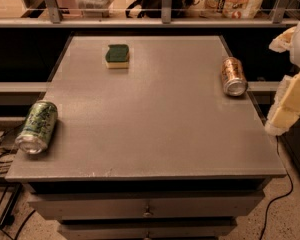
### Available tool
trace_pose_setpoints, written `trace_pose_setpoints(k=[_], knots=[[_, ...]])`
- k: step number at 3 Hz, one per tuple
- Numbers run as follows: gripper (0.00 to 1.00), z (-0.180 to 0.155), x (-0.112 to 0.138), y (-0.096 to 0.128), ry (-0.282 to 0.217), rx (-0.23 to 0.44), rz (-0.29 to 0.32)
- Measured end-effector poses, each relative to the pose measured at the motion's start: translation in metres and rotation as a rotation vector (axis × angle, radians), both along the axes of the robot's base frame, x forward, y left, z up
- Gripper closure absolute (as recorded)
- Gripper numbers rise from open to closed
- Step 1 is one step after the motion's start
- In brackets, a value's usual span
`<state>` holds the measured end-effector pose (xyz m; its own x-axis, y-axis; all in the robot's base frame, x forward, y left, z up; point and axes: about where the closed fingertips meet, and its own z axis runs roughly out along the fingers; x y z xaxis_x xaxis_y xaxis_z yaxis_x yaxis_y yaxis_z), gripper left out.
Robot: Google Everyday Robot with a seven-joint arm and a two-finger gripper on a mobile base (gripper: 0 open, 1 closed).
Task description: Move orange can near green can
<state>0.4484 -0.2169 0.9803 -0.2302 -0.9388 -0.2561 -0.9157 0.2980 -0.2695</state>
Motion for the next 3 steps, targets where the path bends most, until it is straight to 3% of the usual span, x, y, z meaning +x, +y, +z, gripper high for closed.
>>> trace_pose_setpoints(k=[2, 3], knots=[[0.00, 0.000, 0.048, -0.009, -0.093, 0.147, -0.116], [0.00, -0.009, 0.082, -0.016, -0.105, 0.164, -0.170]])
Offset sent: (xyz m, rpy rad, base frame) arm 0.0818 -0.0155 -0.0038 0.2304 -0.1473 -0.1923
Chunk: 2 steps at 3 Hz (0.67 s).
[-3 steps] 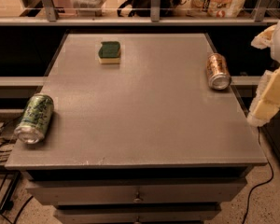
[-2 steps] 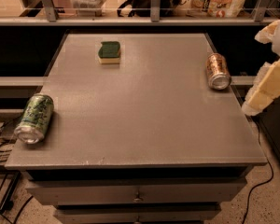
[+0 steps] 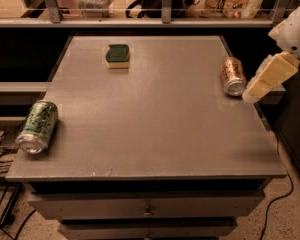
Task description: Move orange can near green can
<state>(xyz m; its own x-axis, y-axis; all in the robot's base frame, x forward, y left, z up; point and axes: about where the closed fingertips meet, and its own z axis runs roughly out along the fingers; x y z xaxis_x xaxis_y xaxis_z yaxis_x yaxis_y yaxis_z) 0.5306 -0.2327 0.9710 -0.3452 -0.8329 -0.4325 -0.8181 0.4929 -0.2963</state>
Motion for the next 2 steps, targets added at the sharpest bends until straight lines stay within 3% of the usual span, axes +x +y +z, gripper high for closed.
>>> trace_pose_setpoints(k=[2], knots=[[0.00, -0.0073, 0.0066, 0.0016, 0.008, 0.015, -0.038]])
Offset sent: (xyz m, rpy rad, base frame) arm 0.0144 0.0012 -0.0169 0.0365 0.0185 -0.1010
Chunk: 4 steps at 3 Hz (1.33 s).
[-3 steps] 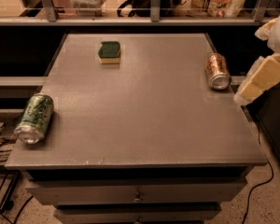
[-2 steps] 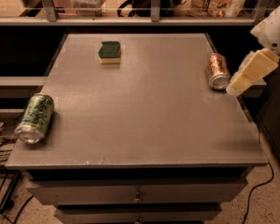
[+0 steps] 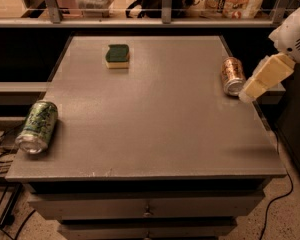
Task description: Move orange can near green can
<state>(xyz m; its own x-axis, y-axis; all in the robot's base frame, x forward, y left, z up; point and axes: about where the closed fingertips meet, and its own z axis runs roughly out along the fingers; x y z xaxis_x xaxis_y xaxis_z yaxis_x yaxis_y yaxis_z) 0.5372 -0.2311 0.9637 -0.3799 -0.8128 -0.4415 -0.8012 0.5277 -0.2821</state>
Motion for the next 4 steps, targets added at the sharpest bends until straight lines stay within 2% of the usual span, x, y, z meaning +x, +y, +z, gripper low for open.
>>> trace_pose_setpoints(k=[2, 3, 4], knots=[[0.00, -0.018, 0.055, 0.018, -0.020, 0.092, -0.094], [0.00, -0.040, 0.079, 0.026, 0.009, 0.134, -0.119], [0.00, -0.067, 0.097, 0.020, 0.054, 0.168, -0.178]])
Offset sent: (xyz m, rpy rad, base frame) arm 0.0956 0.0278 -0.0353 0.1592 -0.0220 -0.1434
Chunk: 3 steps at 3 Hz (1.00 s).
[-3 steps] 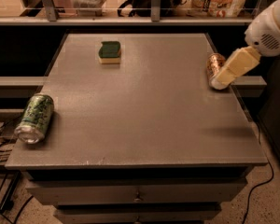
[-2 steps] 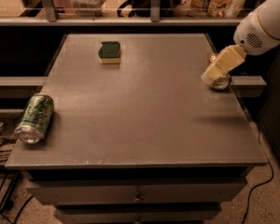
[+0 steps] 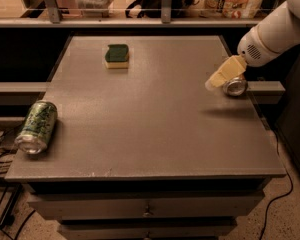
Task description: Move orange can near green can
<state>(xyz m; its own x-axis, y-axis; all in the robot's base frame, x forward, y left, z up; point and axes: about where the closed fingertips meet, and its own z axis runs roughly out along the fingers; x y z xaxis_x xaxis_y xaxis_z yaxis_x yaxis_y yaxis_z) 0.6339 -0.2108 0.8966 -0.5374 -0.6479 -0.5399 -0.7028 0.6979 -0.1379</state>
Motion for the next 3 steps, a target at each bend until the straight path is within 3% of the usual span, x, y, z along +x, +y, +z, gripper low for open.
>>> trace_pose_setpoints(k=[1, 3], knots=[[0.00, -0.024, 0.010, -0.015, 0.042, 0.010, -0.077], [0.43, -0.046, 0.016, -0.026, 0.075, 0.001, -0.142]])
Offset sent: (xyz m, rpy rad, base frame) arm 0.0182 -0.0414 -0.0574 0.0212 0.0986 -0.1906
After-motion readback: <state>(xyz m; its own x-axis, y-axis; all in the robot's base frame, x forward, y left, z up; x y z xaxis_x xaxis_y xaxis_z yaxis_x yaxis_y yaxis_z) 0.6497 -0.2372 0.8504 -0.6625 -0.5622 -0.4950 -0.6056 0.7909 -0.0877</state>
